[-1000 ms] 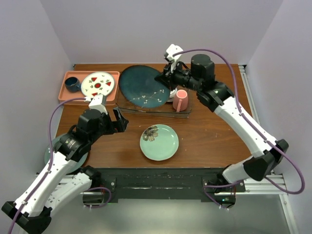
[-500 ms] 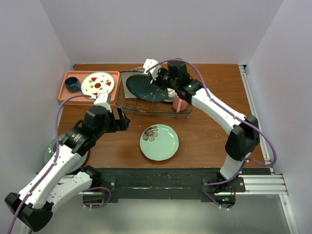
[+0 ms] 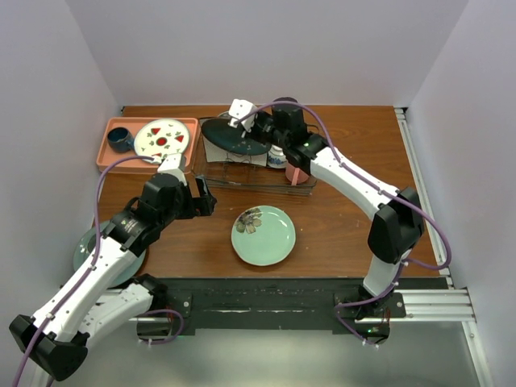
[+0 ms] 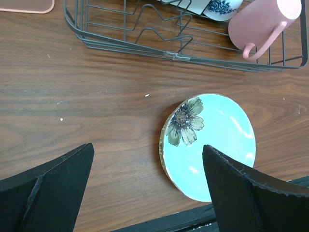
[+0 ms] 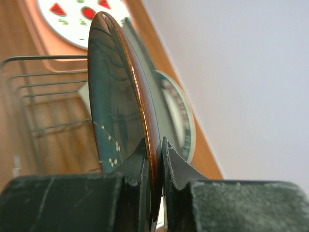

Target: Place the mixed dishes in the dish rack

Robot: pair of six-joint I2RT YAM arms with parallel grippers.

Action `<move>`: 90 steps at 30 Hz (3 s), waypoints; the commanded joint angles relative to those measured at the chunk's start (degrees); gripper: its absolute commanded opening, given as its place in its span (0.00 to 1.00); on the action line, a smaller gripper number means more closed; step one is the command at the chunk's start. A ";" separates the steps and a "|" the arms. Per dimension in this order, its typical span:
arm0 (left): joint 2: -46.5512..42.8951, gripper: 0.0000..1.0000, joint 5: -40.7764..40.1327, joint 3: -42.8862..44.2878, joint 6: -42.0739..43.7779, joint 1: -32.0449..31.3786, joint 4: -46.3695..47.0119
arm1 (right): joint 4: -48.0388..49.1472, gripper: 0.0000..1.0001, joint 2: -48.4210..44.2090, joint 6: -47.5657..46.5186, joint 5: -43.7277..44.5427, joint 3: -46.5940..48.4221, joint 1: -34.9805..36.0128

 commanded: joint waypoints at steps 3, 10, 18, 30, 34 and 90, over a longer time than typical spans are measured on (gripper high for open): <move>-0.44 1.00 0.75 0.73 1.00 0.00 2.91 | 14.87 0.00 -3.27 -6.66 2.33 4.06 -0.69; -0.44 1.00 1.02 0.64 1.00 -0.08 2.91 | 14.51 0.00 -1.16 -8.43 0.05 1.69 -0.69; -0.18 1.00 0.75 0.82 1.09 0.00 3.00 | 14.51 0.00 -1.60 -5.79 -2.94 1.69 -0.60; 0.00 1.00 0.84 0.47 1.26 0.01 3.18 | 13.63 0.00 0.68 -6.67 -4.17 0.20 -0.60; 0.09 1.00 0.75 0.38 1.17 0.01 3.09 | 15.74 0.00 1.47 -7.99 -4.00 -0.86 -0.60; -0.62 1.00 3.74 -1.64 0.03 0.09 4.85 | 16.01 0.64 -5.20 16.09 6.65 -6.13 -0.42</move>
